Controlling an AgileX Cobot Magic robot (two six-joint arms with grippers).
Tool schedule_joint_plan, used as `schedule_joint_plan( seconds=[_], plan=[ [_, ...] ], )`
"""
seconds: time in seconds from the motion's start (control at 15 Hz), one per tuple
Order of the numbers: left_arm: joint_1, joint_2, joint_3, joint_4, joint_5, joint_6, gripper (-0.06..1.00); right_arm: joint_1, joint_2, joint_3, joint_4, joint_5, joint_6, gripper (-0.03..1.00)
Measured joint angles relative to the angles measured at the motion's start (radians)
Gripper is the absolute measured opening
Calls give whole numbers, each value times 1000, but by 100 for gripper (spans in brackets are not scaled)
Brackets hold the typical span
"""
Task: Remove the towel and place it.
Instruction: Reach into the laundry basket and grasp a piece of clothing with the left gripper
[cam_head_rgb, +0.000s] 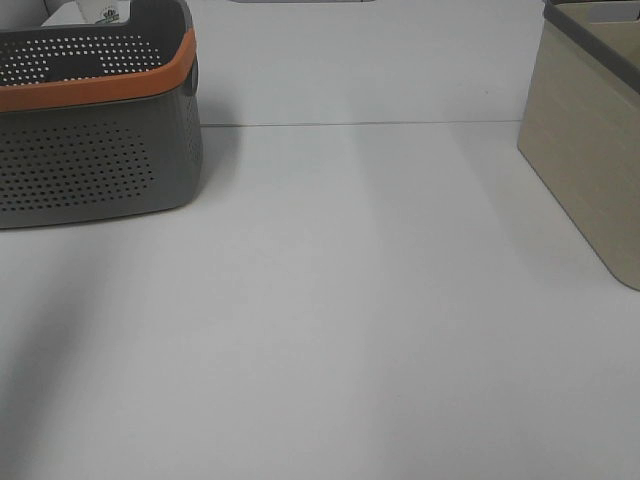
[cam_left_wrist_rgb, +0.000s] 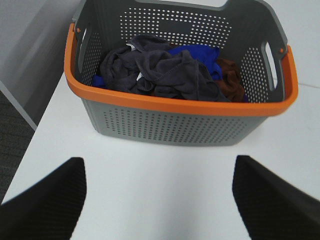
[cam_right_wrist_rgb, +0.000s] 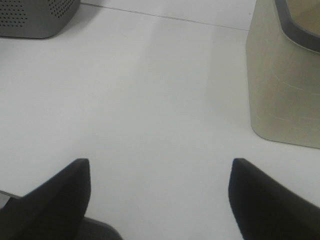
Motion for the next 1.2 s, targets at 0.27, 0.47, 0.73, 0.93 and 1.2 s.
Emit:
schedule_joint_plan(
  seconds=[0.27,0.47,0.73,0.93,1.2],
  plan=[
    [0,326,-232,60,-3,-168,75,0,0,0,0,0,1,75],
    [0,552,-399,61,-3,-249,75,0,0,0,0,0,7,75],
    [0,781,-588,-8,21,-323,75,0,0,0,-3,0,17,75],
    [-40,952,-720,-3,70,-347,75,0,0,0,-17,-1,37,75],
    [-66,1066,-825,17,110,-389,75,0,0,0,-19,-1,37,75]
  ],
)
